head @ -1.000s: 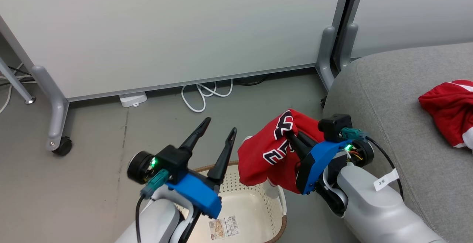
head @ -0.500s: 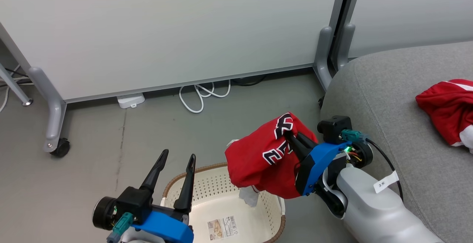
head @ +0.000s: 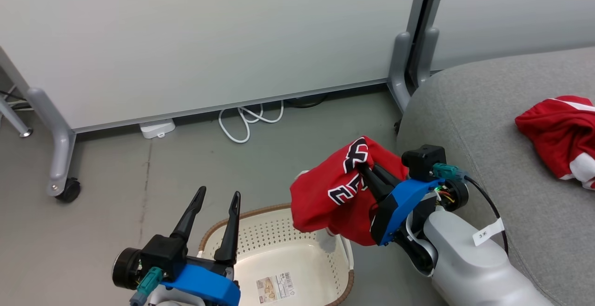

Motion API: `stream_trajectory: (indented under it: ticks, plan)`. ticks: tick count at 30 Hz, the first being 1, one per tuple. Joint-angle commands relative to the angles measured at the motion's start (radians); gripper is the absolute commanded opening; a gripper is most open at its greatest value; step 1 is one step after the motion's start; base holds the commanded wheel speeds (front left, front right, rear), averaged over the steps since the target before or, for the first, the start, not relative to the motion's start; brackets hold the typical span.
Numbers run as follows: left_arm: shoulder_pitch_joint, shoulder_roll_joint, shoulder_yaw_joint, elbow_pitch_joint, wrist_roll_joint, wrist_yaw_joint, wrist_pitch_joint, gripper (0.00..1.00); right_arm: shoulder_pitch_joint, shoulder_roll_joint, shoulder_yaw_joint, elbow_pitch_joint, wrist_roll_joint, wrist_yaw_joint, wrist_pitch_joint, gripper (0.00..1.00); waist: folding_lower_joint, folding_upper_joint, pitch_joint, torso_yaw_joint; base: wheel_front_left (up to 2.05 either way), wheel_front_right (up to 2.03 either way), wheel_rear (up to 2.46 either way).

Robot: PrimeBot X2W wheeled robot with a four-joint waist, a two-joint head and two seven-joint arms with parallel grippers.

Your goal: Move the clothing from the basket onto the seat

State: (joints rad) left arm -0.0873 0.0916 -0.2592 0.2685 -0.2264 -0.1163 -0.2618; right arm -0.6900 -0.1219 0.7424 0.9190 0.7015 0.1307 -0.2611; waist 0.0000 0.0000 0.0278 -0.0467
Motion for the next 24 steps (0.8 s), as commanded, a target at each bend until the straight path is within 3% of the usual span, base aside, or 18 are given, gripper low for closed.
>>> stream_trajectory:
  ticks: [1,9,24]
  plan:
    - [0.004,-0.001,0.012,-0.002,0.008,-0.007,-0.005,1.0,0.018,0.0,-0.01,-0.018,-0.006,0.0,-0.006,0.0,0.0,0.0,0.004,-0.011,0.0,0.0,0.0]
    - [0.0,-0.013,0.036,-0.001,0.025,-0.014,-0.005,1.0,0.054,-0.002,-0.034,-0.111,-0.038,0.0,-0.006,0.0,0.0,0.0,0.017,-0.09,0.0,0.0,0.0]
    - [-0.018,-0.006,0.05,0.03,0.007,-0.014,-0.005,1.0,0.125,0.006,-0.047,-0.192,-0.072,0.0,-0.006,0.0,0.0,0.0,0.038,-0.315,0.0,0.0,0.0]
